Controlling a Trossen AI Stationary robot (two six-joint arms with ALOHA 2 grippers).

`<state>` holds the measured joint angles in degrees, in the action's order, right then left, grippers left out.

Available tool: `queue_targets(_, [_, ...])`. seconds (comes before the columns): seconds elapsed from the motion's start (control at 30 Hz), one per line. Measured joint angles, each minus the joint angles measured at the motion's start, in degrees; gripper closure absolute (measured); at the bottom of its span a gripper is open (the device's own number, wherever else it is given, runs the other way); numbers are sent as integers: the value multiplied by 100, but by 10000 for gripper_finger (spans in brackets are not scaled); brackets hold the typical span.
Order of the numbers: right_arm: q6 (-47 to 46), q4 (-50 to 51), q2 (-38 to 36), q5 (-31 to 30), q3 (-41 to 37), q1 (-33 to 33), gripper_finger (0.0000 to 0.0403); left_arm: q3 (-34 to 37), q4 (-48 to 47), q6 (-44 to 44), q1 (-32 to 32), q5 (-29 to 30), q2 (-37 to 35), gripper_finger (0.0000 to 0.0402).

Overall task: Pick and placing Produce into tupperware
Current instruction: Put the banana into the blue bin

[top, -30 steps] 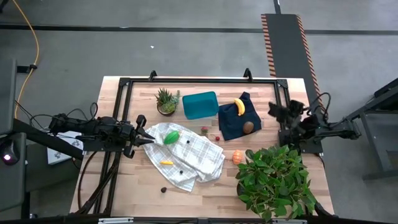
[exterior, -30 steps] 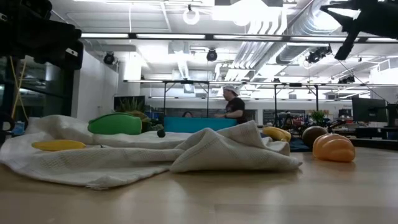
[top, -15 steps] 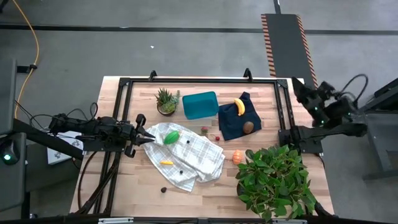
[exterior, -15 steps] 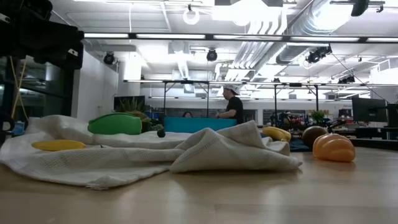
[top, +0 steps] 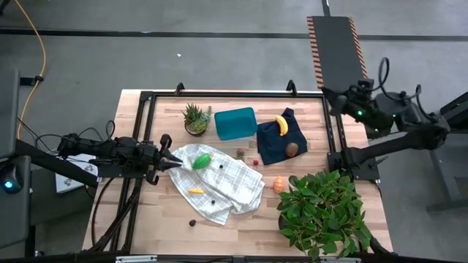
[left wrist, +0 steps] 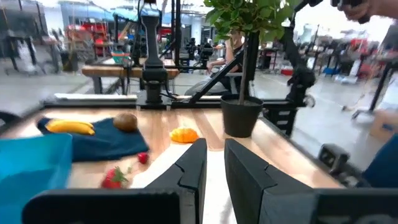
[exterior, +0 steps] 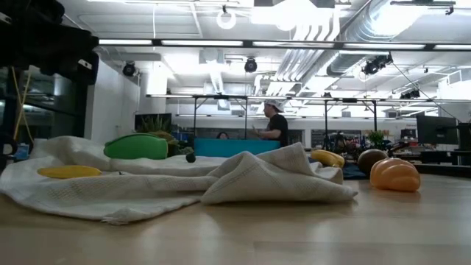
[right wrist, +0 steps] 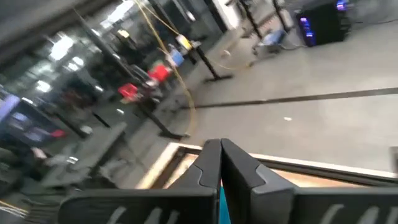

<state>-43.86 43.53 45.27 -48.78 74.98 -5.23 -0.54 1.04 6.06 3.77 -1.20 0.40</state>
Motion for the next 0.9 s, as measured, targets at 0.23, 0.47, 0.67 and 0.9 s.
queue_targets(0.23, [-834, 2218, 1118, -202, 1449, 2, 402, 0, 81, 3381, 0, -370, -2, 355])
queue_targets(0.47, [-594, 3091, 1863, 706, 1938, 91, 402, 0, 62, 5901, 0, -422, -2, 355])
queue_targets(0.67, [-517, 3169, 2221, 1555, 1948, 634, 402, 0, 50, 6168, 0, -369, 0, 355])
queue_targets(0.9, [-515, 3207, 2418, 2215, 1947, 1322, 402, 0, 34, 6173, 0, -108, -1, 355])
